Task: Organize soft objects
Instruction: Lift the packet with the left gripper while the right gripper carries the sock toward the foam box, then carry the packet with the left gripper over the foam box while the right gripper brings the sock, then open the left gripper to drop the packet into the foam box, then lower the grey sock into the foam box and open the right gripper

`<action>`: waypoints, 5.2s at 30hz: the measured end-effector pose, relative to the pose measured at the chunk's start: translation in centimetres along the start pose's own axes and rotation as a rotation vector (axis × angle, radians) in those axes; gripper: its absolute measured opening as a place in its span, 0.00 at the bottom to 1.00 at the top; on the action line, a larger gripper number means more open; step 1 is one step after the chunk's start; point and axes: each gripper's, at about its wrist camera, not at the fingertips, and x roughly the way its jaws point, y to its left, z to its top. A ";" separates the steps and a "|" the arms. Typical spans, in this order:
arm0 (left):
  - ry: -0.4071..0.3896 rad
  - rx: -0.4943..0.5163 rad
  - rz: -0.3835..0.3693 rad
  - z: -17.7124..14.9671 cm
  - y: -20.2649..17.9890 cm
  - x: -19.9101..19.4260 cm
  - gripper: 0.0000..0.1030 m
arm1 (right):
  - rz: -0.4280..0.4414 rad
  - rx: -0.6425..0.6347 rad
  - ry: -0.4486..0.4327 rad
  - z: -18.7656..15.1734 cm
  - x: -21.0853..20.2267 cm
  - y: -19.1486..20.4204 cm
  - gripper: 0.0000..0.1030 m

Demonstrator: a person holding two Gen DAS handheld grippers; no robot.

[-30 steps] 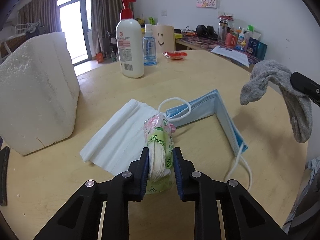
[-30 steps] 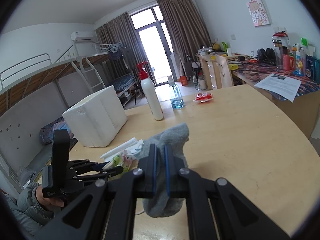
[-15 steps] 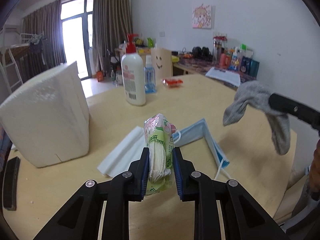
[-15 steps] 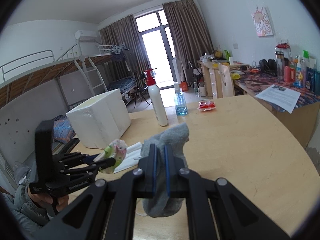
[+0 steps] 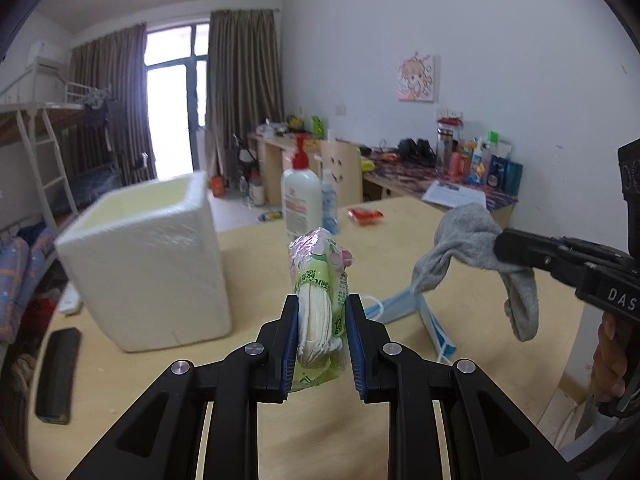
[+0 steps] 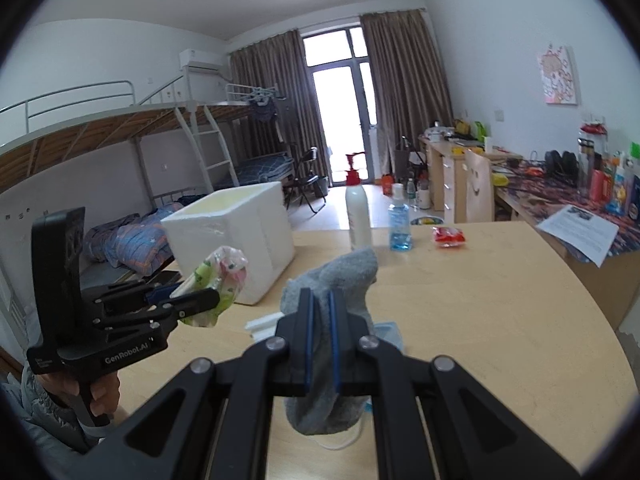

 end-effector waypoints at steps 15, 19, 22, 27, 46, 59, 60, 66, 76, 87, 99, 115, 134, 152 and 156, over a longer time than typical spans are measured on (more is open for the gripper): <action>-0.107 -0.069 0.179 -0.3 4.2 -5.6 0.24 | 0.152 -0.099 -0.001 1.2 2.6 5.6 0.10; -0.121 -0.099 0.234 -0.3 5.4 -6.8 0.24 | 0.181 -0.114 -0.007 1.4 3.2 7.0 0.10; -0.133 -0.120 0.264 -0.3 6.2 -7.7 0.24 | 0.188 -0.136 -0.011 1.4 3.6 8.2 0.10; -0.154 -0.146 0.288 -0.5 7.1 -8.9 0.24 | 0.218 -0.154 -0.002 1.5 4.0 9.5 0.10; -0.150 -0.159 0.304 0.3 9.2 -9.3 0.24 | 0.211 -0.187 -0.001 3.6 5.6 11.9 0.10; -0.189 -0.130 0.300 3.4 10.1 -9.7 0.24 | 0.191 -0.212 -0.058 6.7 5.9 12.7 0.10; -0.191 -0.130 0.299 3.7 10.1 -9.6 0.24 | 0.186 -0.215 -0.065 6.9 5.9 12.7 0.10; -0.203 -0.111 0.283 5.2 10.6 -9.0 0.24 | 0.178 -0.226 -0.086 8.4 6.7 12.9 0.10; -0.187 -0.124 0.260 6.7 12.7 -7.0 0.23 | 0.180 -0.227 -0.100 9.8 8.9 13.3 0.10; -0.165 -0.150 0.252 8.1 14.4 -4.1 0.23 | 0.181 -0.210 -0.067 10.8 12.0 13.0 0.10; -0.106 -0.162 0.281 8.8 15.9 -0.3 0.23 | 0.178 -0.200 -0.040 11.2 14.7 12.9 0.10; -0.049 -0.131 0.225 10.0 14.5 4.0 0.23 | 0.107 -0.171 -0.061 11.7 13.0 11.3 0.10; -0.068 -0.161 0.281 10.2 15.7 4.3 0.96 | 0.072 -0.143 -0.069 11.9 12.3 11.0 0.10; -0.138 -0.219 0.452 8.6 17.6 -1.1 0.98 | 0.152 -0.180 -0.042 12.2 14.8 13.4 0.10; -0.136 -0.225 0.480 8.1 18.2 -1.5 0.98 | 0.176 -0.189 -0.035 12.2 15.5 14.2 0.10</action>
